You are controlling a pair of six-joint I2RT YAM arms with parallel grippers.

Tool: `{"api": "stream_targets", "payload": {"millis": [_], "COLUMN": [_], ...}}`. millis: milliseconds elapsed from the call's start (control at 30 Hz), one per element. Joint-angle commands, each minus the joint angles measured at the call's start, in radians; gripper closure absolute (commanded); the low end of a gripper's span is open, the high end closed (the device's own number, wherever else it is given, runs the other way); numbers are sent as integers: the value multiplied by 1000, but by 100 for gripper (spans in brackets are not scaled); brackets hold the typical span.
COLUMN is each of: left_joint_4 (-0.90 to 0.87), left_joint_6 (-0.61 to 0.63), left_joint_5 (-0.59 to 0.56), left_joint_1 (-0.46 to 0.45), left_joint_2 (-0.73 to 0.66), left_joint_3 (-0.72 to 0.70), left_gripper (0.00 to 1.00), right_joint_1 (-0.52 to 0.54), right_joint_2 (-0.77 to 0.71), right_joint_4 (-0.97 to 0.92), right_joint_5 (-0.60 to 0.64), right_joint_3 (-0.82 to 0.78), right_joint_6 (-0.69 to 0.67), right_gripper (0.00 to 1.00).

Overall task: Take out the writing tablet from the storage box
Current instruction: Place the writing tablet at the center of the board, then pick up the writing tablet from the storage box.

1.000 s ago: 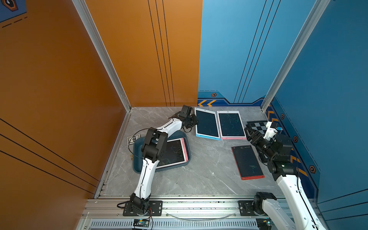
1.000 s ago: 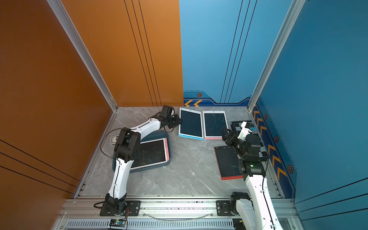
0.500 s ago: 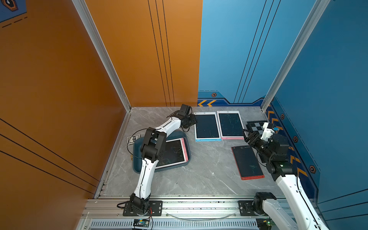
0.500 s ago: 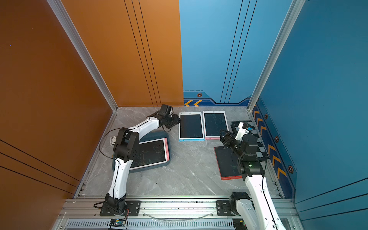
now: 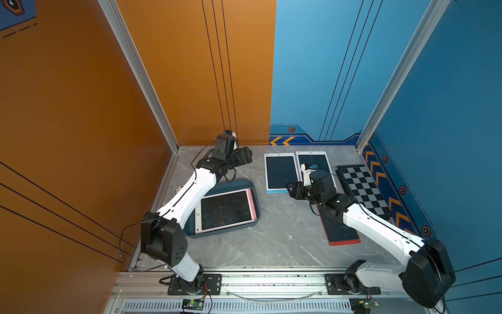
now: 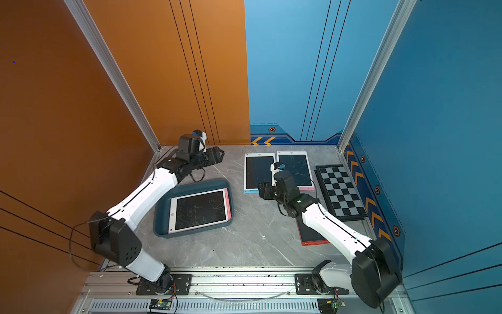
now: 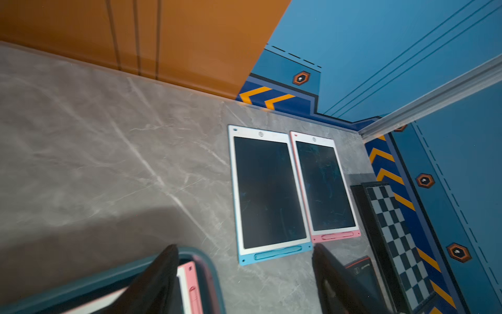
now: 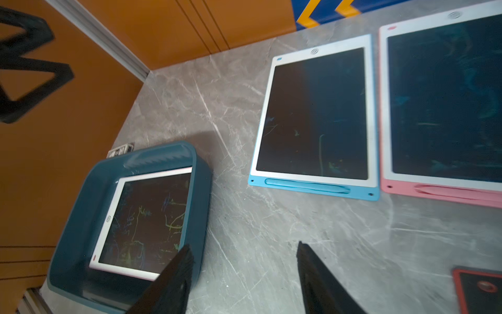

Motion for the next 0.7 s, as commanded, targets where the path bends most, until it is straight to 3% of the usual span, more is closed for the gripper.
{"api": "stream_targets", "payload": {"millis": [0,133,300,433,667], "left_joint_4": [-124,-214,-303,-308,-275], "left_joint_6": [-8,-30,-46,-65,-95], "left_joint_5": [-54,-122,-155,-134,-135], "left_joint_1": [86,178,276,336,342], "left_joint_2": [-86,-253,-340,-321,-231], "left_joint_3": [-179,-350,-482,-543,-567], "left_gripper": [19,15,8,3,1], "right_joint_1": [74,171,255,295,340], "right_joint_2": [99,236,381,461,474], "right_joint_4": [39,46,11,-51,-129], "right_joint_5": [25,-18,-27,16,170], "right_joint_3": [103,201,300,361,380], "right_joint_6": [-45,-50,-63,-84,-123], "right_gripper": [38,39,41,43,47]}}
